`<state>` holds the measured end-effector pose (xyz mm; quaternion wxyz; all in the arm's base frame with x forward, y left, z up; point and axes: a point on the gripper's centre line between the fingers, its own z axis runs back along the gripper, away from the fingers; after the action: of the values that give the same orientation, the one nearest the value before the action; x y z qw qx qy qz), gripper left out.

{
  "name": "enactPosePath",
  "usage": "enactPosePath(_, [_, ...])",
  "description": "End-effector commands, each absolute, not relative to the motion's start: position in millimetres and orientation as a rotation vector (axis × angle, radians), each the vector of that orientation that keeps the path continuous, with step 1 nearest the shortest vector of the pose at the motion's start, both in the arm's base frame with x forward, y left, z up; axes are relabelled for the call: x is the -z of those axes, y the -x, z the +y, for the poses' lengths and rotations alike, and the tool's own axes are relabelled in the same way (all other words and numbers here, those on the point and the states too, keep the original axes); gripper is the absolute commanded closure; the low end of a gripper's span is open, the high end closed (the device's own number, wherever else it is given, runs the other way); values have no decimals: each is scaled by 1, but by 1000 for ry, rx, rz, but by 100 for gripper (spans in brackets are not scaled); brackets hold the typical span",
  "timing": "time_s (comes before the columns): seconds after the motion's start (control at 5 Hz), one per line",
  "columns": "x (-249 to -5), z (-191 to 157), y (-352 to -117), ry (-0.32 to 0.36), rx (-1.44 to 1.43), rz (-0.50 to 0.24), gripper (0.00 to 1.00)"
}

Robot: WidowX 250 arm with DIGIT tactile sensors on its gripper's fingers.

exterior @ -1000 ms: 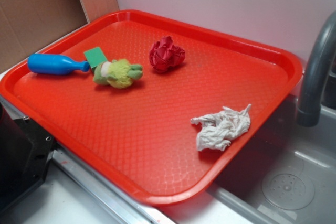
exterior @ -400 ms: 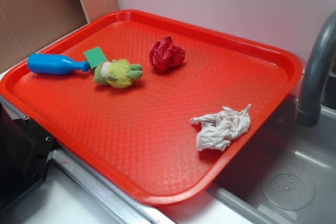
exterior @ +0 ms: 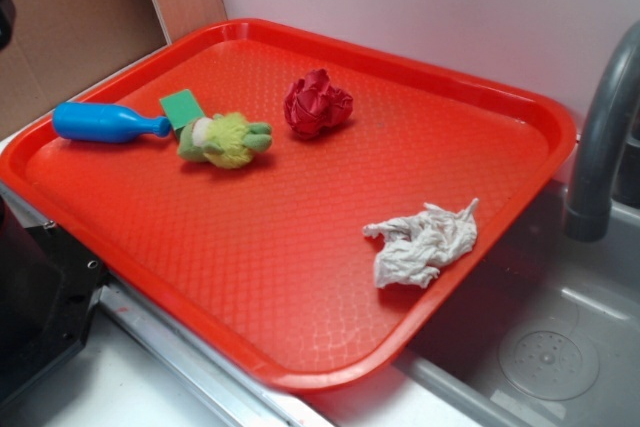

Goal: Grab the blue bottle.

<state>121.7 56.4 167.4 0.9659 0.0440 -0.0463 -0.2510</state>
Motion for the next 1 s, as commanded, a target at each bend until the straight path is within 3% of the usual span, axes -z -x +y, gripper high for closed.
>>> enactPosePath(0.0, [-120, 100, -146, -159, 772, -173, 0])
enactPosePath(0.2, [-100, 108, -147, -172, 851, -166, 0])
enactPosePath(0.4, [-80, 121, -149, -241, 882, -133, 0])
enactPosePath(0.6, [-58, 131, -156, -191, 920, -124, 0])
enactPosePath(0.8, [-38, 133, -160, -205, 965, -96, 0])
